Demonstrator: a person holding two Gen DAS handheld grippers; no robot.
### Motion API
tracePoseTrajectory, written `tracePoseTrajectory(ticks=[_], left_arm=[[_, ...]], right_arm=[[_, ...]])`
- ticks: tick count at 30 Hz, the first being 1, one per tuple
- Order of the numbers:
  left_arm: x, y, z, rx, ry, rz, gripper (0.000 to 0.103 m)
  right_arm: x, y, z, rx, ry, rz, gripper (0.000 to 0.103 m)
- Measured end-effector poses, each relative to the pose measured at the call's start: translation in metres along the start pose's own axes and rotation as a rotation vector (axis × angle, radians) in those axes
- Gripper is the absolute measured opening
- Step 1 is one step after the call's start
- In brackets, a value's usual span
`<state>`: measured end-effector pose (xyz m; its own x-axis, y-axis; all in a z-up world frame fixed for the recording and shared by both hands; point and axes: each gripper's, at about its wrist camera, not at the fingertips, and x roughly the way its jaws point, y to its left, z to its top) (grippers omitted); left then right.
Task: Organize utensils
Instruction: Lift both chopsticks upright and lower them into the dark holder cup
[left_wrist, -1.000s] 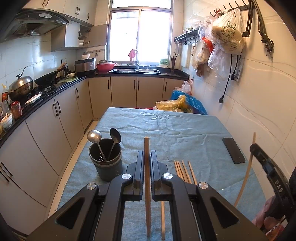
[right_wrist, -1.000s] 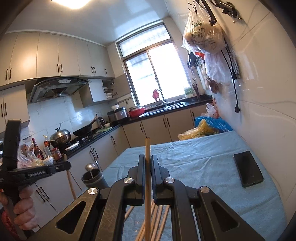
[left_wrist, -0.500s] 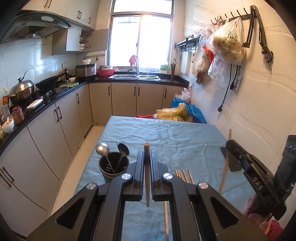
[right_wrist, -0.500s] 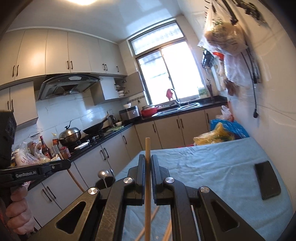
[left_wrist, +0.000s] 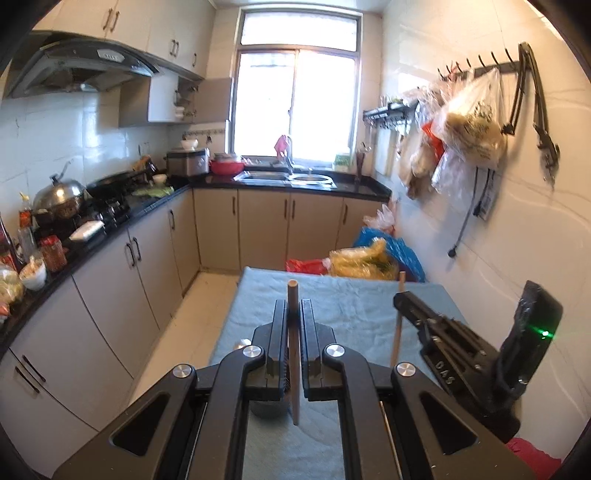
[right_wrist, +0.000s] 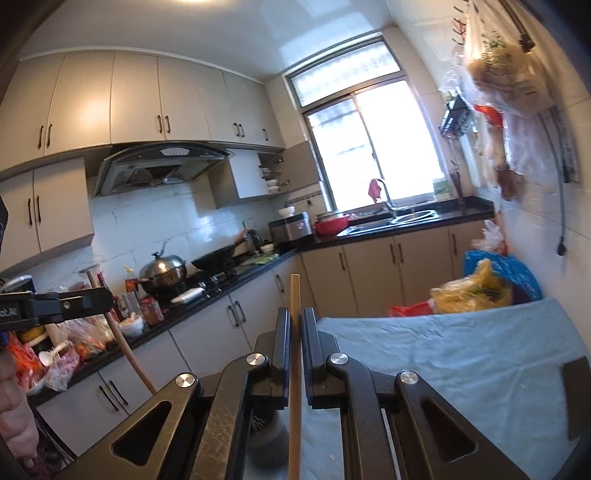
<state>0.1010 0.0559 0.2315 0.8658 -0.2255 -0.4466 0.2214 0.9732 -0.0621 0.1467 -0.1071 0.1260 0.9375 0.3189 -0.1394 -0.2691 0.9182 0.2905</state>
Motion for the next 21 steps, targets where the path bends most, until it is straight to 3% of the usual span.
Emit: tracePoseTrajectory(ticks=[5,9,14,21], left_arm=[[0.000,0.011,0.027,0.009,-0.048,0.039,0.005],[0.021,0.025,0.040,-0.020,-0.033,0.058,0.005],[0.055,0.045,0.033,-0.072,0.011,0.050,0.005],[0.097,0.065,0.009,-0.120,0.090,0.024,0.005]], right_arm=[[0.038,0.022,0.021,0.003,-0.030,0.052,0.006],[0.068,0.038,0.033,0.006,-0.047,0.080,0.006],[0.097,0.057,0.037,-0.017,-0.085,0.069,0.006],[0.132,0.062,0.014,-0.083,-0.104,-0.007,0.006]])
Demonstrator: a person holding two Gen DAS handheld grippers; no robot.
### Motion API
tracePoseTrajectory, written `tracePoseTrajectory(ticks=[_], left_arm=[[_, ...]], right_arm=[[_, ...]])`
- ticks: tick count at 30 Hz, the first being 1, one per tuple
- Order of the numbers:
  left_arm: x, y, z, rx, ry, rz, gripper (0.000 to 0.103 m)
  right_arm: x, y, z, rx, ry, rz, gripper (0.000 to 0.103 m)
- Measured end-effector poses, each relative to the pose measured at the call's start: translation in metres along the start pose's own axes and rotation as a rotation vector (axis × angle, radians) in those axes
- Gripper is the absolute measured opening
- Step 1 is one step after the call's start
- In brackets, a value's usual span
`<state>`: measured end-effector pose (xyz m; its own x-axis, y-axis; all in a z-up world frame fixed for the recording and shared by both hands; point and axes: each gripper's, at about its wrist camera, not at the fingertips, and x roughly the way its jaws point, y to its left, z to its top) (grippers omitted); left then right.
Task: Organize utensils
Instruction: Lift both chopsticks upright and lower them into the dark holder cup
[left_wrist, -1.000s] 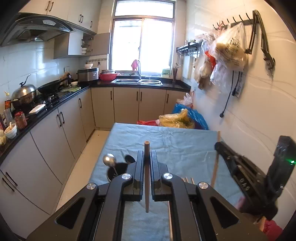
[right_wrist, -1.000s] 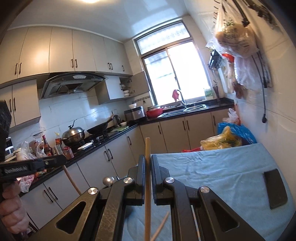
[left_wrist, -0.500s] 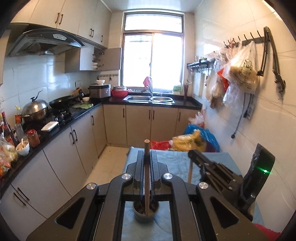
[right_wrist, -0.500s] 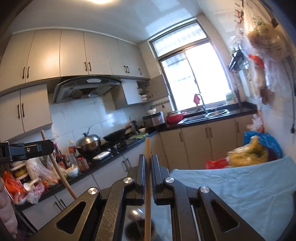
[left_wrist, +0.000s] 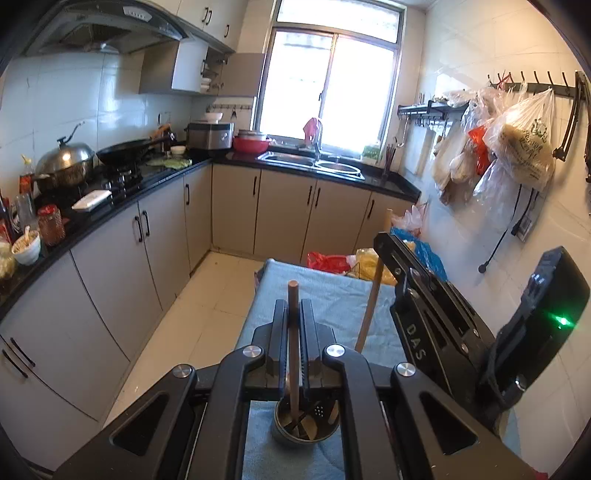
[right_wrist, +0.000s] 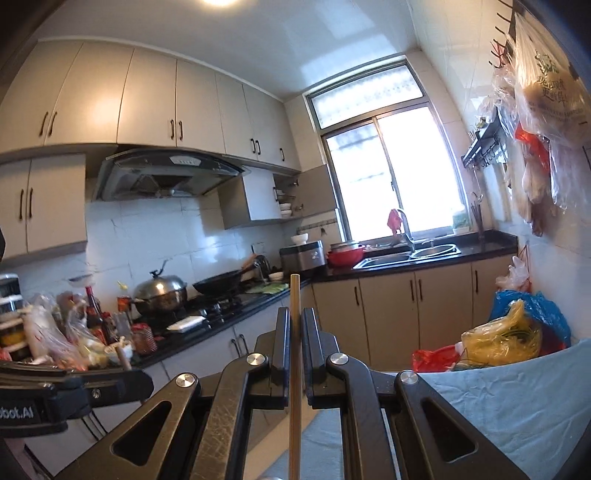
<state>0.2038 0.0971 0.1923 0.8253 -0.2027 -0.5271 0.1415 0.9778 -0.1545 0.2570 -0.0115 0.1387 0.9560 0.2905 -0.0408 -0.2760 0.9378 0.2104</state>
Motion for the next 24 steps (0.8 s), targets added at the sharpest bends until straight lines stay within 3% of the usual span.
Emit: tracePoseTrajectory(ticks=[10,24], left_arm=[[0.023,0.014,-0.023,0.003,0.048,-0.022,0.005],[0.033,0.017,-0.049,0.008,0.097,-0.006,0.006]], right_arm=[[-0.005,-0.004,-0.037,-0.038,0.077,0.009,0.006],[-0.038,-0.022,-0.056,0.035,0.244,0.073,0.007]])
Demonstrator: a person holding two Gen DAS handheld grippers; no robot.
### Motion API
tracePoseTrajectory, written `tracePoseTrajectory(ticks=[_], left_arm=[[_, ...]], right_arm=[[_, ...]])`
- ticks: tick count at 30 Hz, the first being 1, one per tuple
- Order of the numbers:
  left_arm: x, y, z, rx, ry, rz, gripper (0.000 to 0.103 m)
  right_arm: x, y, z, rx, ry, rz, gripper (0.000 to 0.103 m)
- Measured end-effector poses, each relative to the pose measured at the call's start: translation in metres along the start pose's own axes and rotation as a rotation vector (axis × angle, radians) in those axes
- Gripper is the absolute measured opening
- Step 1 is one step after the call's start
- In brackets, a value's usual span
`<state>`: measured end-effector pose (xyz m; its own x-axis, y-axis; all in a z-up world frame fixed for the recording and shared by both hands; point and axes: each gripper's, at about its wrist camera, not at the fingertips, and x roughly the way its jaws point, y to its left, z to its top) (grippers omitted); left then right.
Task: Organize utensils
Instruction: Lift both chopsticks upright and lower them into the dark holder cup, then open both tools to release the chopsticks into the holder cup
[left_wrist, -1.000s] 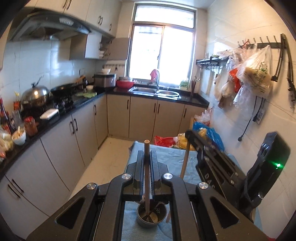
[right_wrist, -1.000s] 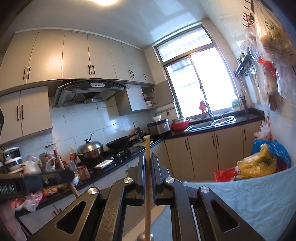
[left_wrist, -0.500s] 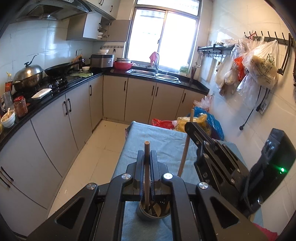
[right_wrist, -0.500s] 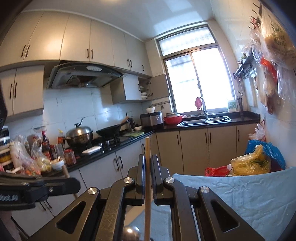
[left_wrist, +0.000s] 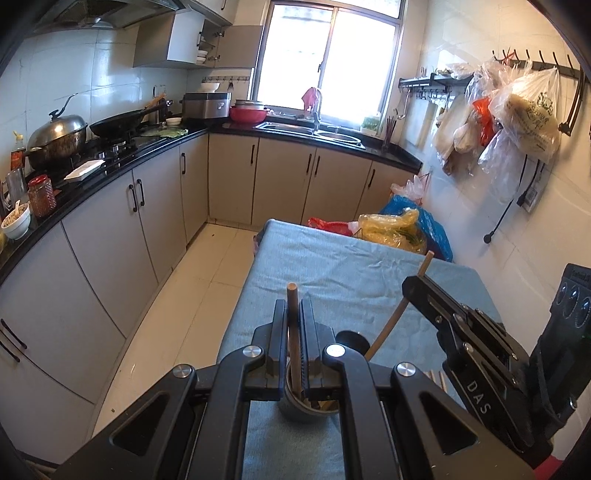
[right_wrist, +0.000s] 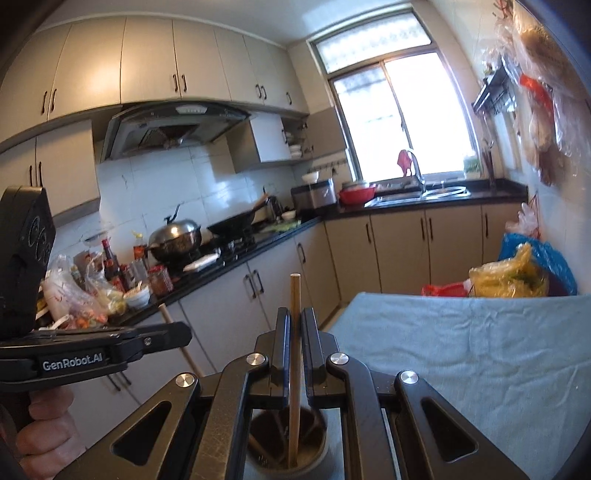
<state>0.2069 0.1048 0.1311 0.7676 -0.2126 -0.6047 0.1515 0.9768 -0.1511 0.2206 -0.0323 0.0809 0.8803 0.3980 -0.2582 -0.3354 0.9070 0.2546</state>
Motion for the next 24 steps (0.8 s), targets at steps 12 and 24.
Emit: tracePoseTrajectory(ticks=[12,24], left_arm=[[0.002,-0.003,-0.007,0.011,-0.001,0.033,0.006],[-0.006,-0.003,-0.009,0.012,-0.005,0.044,0.006]], right_arm=[[-0.012,-0.001,-0.004,0.027,0.062,0.016,0.024],[-0.048,0.003,0.004,0.046,0.012,0.026,0.035]])
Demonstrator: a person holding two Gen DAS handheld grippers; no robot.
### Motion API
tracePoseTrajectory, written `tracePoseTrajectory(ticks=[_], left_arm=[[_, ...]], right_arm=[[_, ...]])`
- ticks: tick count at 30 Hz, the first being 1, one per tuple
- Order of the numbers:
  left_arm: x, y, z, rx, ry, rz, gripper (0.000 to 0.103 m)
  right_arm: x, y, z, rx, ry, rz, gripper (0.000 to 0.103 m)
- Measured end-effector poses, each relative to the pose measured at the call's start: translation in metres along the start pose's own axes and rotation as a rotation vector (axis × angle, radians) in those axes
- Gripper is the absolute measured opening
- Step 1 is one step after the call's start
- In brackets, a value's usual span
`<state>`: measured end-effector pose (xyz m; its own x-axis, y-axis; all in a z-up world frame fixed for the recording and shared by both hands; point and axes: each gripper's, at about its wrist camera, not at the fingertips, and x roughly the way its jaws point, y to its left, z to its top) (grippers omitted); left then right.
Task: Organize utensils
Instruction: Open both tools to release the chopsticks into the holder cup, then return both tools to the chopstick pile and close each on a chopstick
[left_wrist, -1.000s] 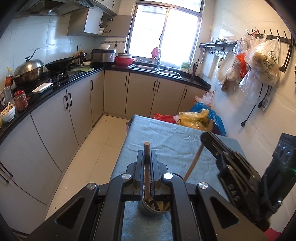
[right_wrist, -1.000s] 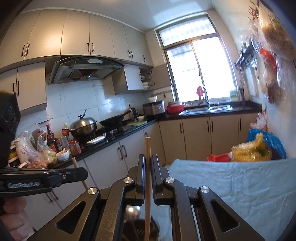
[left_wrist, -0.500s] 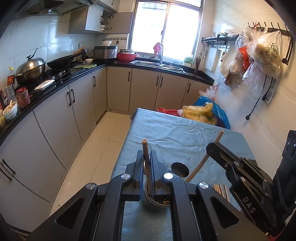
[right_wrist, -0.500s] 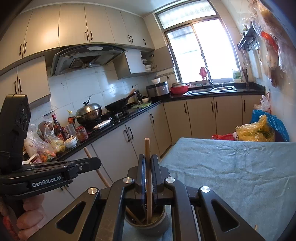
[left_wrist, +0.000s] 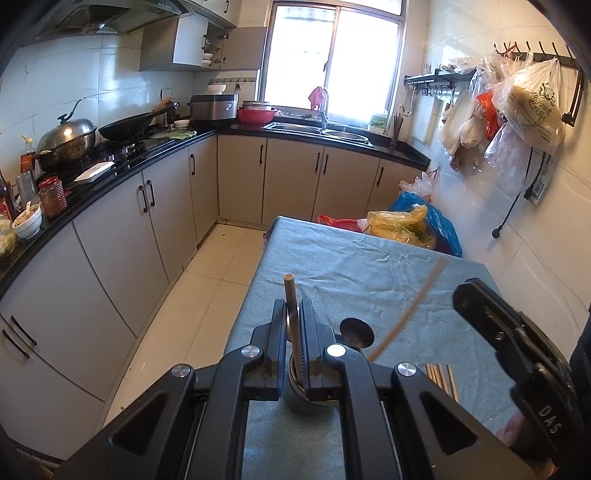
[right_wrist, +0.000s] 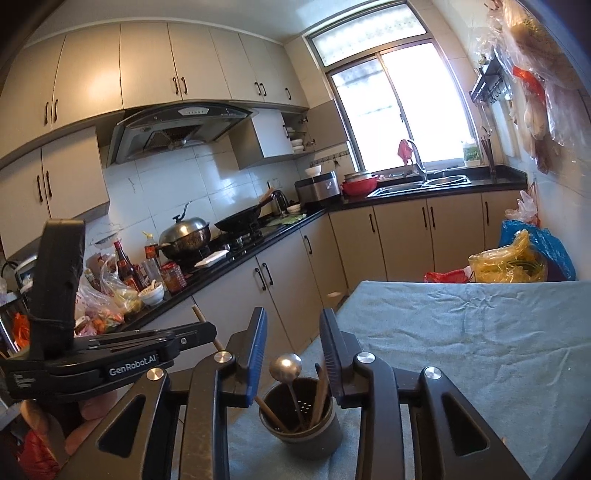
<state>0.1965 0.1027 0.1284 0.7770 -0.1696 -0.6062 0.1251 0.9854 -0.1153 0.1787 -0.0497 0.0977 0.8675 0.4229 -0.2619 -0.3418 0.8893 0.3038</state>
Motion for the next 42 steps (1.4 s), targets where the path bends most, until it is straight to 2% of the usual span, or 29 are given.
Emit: tracePoseTrajectory(ticks=[5,9,12,16,19,28,32,34,42], left_arm=[[-0.011,-0.002,-0.004,0.005,-0.010,0.004,0.006],[-0.020,-0.005,-0.007,0.011,-0.023,0.011,0.006],[-0.029,-0.008,-0.012,0.018,-0.034,0.019,0.008],[-0.041,-0.011,-0.022,0.023,-0.049,0.027,0.015],[-0.050,-0.016,-0.032,0.034,-0.062,0.037,0.016],[-0.063,-0.041,-0.064,0.066,-0.052,0.036,0.017],[-0.063,-0.054,-0.077,0.082,-0.034,0.026,0.025],[-0.060,-0.059,-0.084,0.084,-0.025,0.025,0.025],[-0.024,-0.084,-0.139,0.106,0.102,0.053,0.028]], right_arm=[[-0.019,-0.001,0.003,0.008,-0.018,-0.006,0.043],[-0.034,-0.001,0.005,0.003,-0.025,-0.031,0.057],[-0.045,0.001,0.003,-0.027,-0.026,-0.083,0.067],[-0.059,0.006,-0.004,-0.084,-0.031,-0.154,0.080],[-0.068,0.010,-0.010,-0.123,-0.031,-0.205,0.085],[-0.088,0.001,-0.025,-0.163,-0.022,-0.338,0.089],[-0.097,-0.009,-0.031,-0.147,-0.015,-0.367,0.089],[-0.100,-0.014,-0.034,-0.140,-0.006,-0.377,0.089],[-0.113,-0.040,-0.061,-0.081,0.049,-0.459,0.089]])
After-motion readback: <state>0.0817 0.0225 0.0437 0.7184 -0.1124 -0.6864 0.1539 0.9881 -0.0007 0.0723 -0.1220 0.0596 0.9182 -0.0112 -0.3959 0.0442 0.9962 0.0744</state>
